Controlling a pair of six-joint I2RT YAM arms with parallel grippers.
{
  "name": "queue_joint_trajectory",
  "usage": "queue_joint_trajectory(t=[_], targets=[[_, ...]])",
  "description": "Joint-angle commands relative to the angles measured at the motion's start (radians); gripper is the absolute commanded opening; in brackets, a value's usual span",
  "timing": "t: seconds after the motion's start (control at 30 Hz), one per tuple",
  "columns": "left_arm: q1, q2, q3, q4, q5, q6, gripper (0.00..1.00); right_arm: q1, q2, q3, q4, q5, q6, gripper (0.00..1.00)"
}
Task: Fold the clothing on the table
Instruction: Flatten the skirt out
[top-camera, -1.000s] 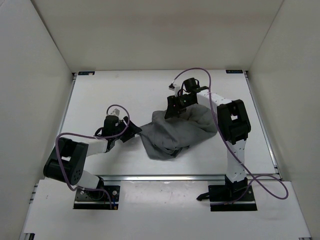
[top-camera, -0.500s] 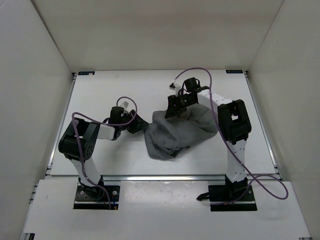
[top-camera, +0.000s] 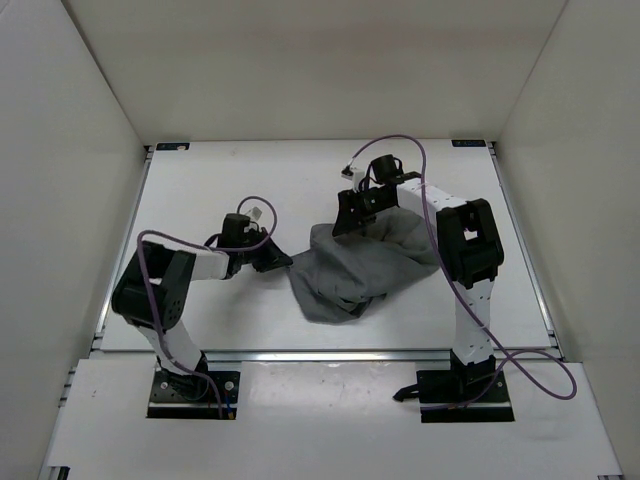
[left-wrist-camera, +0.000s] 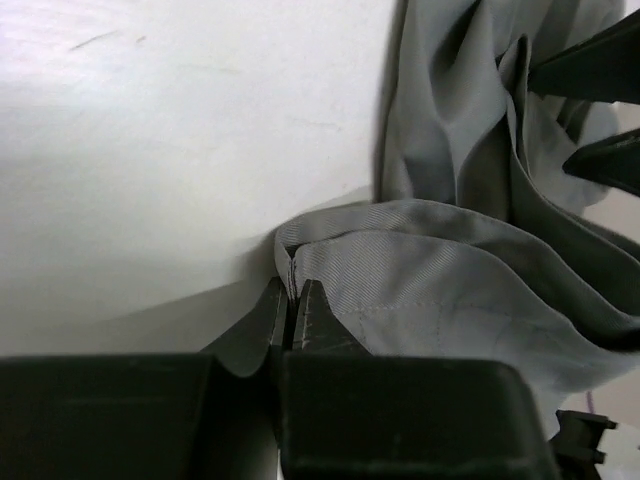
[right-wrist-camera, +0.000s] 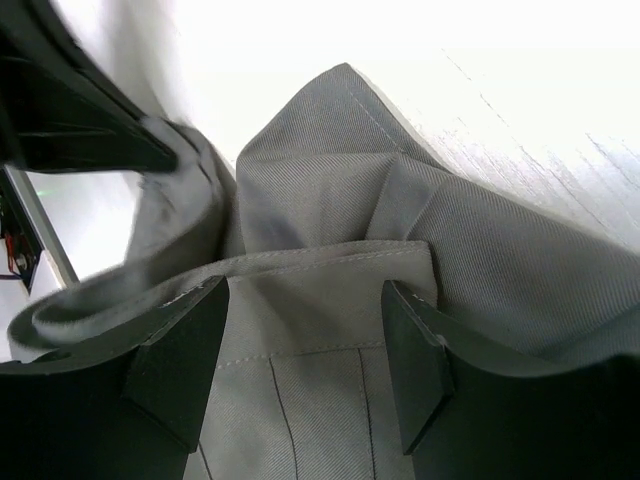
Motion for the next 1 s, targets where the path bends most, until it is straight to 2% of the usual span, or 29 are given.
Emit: queue_joint_trajectory(t=[0.0,0.2,0.27,0.4,0.5,0.63,0.83,0.9,0.93,0.97], targets=[[0.013,-0.155,0.059,-0.249,-0.094,0.144,0.00,-0.015,-0.035,0.007,-0.009,0.009,-0.031,0.60],[0.047,-0.439,0.231,-0.515,-0.197,0.299,0.00,-0.016,-0.101,-0.036,0.051,-0.031,-0.035,0.61],[0.050,-0.474,0.301,-0.635,-0.270,0.330,0.00,-0.021,-0.116,-0.045,0.089,-0.054,-0.019,0.61],[0.083,-0.490,0.415,-0.784,-0.321,0.397,0.00,-0.026,-0.161,-0.067,0.153,-0.082,0.007,0.61],[0.093,-0.493,0.428,-0.825,-0.362,0.426,0.00,-0.053,-0.202,-0.119,0.260,-0.106,0.046,0.61],[0.108,-0.502,0.417,-0.826,-0.346,0.439,0.00,-0.064,-0.227,-0.166,0.388,-0.070,0.153,0.63],[0.109,-0.519,0.389,-0.821,-0.362,0.448,0.00,-0.041,-0.066,0.027,0.283,-0.039,0.109,0.59],[0.117,-0.522,0.385,-0.821,-0.356,0.453,0.00,-0.041,-0.015,0.036,0.282,-0.039,0.106,0.55],[0.119,-0.521,0.380,-0.819,-0.358,0.454,0.00,-0.041,-0.010,0.035,0.296,-0.048,0.115,0.48],[0.120,-0.524,0.375,-0.818,-0.362,0.457,0.00,-0.047,0.008,0.036,0.308,-0.057,0.118,0.46]])
